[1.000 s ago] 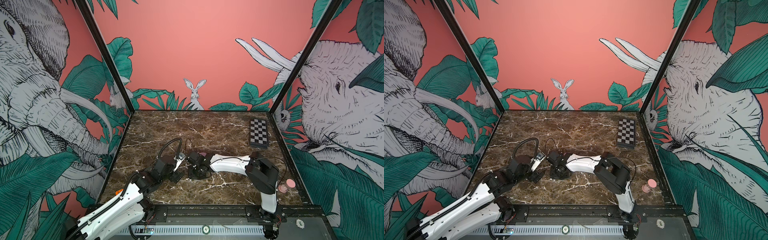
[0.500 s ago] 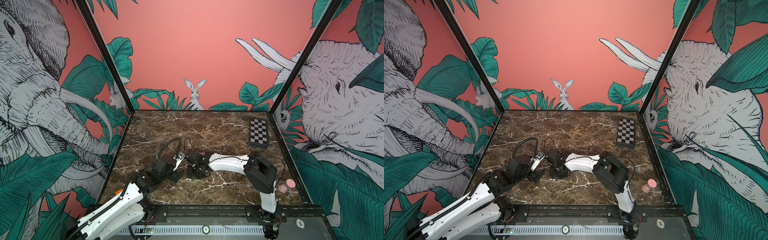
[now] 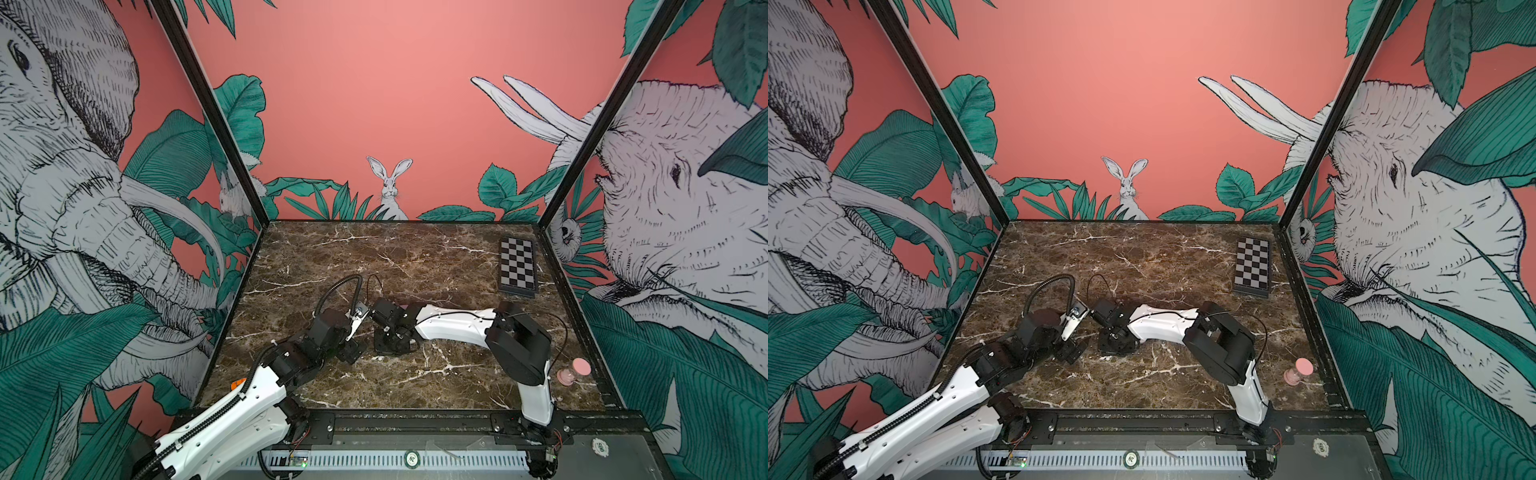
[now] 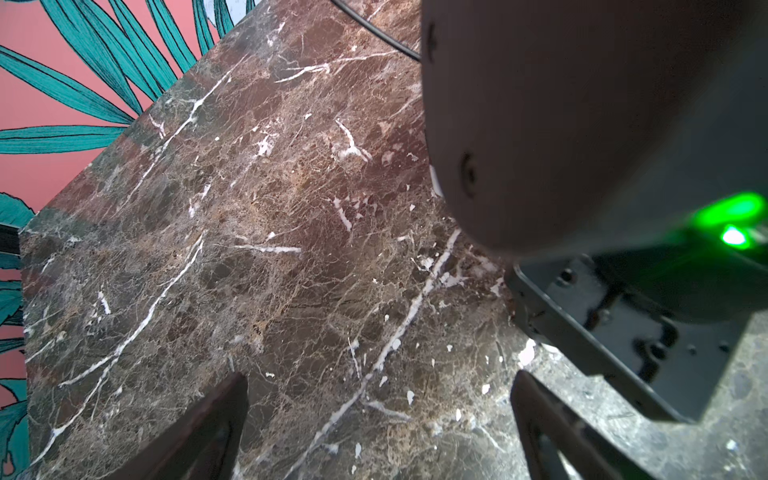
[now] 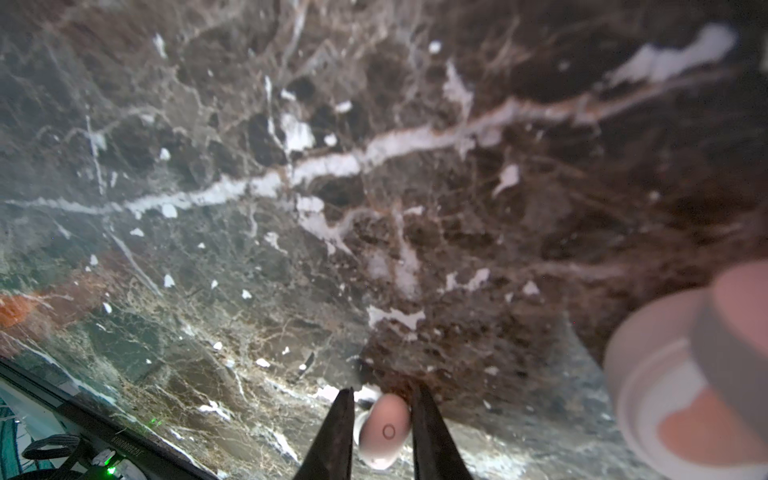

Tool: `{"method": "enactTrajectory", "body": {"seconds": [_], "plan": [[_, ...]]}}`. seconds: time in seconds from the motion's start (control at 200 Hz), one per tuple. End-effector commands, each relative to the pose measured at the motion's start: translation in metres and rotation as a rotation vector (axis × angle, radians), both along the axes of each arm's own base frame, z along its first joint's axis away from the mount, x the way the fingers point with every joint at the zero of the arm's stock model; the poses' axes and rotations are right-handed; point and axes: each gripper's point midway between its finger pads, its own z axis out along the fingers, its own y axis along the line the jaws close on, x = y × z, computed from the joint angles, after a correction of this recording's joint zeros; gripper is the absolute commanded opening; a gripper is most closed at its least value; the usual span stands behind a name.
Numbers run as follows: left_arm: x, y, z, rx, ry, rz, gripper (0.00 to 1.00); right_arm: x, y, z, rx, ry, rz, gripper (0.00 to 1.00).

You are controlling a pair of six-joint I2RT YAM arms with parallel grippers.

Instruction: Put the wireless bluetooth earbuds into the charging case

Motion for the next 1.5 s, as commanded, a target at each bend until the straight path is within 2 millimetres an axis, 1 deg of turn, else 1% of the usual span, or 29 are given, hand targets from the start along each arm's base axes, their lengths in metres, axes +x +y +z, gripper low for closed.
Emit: {"method": "enactTrajectory", "body": {"seconds": [0.0, 0.105, 0.28, 0.395, 0.51, 0.515, 0.53, 0.545, 0.79, 1.02, 1.495], "plan": [[0.000, -0.009, 0.011, -0.020, -0.017, -0.042, 0.99, 0.000, -0.027, -0.038, -0.142, 0.012, -0.019, 0.25], [0.000, -0.009, 0.011, -0.020, -0.016, -0.042, 0.99, 0.001, -0.028, -0.041, -0.148, 0.020, -0.020, 0.24], [-0.001, -0.009, 0.010, -0.019, -0.013, -0.044, 0.99, 0.000, -0.029, -0.040, -0.144, 0.022, -0.017, 0.24], [-0.001, -0.009, 0.011, -0.020, -0.012, -0.043, 0.99, -0.002, -0.032, -0.037, -0.145, 0.021, -0.013, 0.24], [0.000, -0.010, 0.010, -0.020, -0.011, -0.044, 0.99, -0.003, -0.030, -0.033, -0.130, 0.021, -0.010, 0.24], [-0.001, -0.010, 0.010, -0.020, -0.011, -0.044, 0.99, -0.003, -0.030, -0.032, -0.130, 0.021, -0.010, 0.24], [-0.001, -0.010, 0.010, -0.020, -0.011, -0.044, 0.99, -0.008, -0.038, -0.039, -0.152, 0.035, -0.010, 0.24], [0.000, -0.009, 0.011, -0.021, -0.013, -0.042, 0.99, -0.008, -0.039, -0.040, -0.155, 0.035, -0.010, 0.25], [0.000, -0.008, 0.012, -0.024, -0.022, -0.036, 0.99, -0.012, -0.039, -0.035, -0.160, 0.035, -0.002, 0.27], [-0.001, -0.007, 0.013, -0.029, -0.026, -0.035, 0.99, -0.014, -0.041, -0.031, -0.169, 0.032, 0.001, 0.25], [-0.001, -0.007, 0.014, -0.031, -0.027, -0.035, 0.99, -0.020, -0.044, -0.030, -0.171, 0.046, 0.021, 0.23]]}}
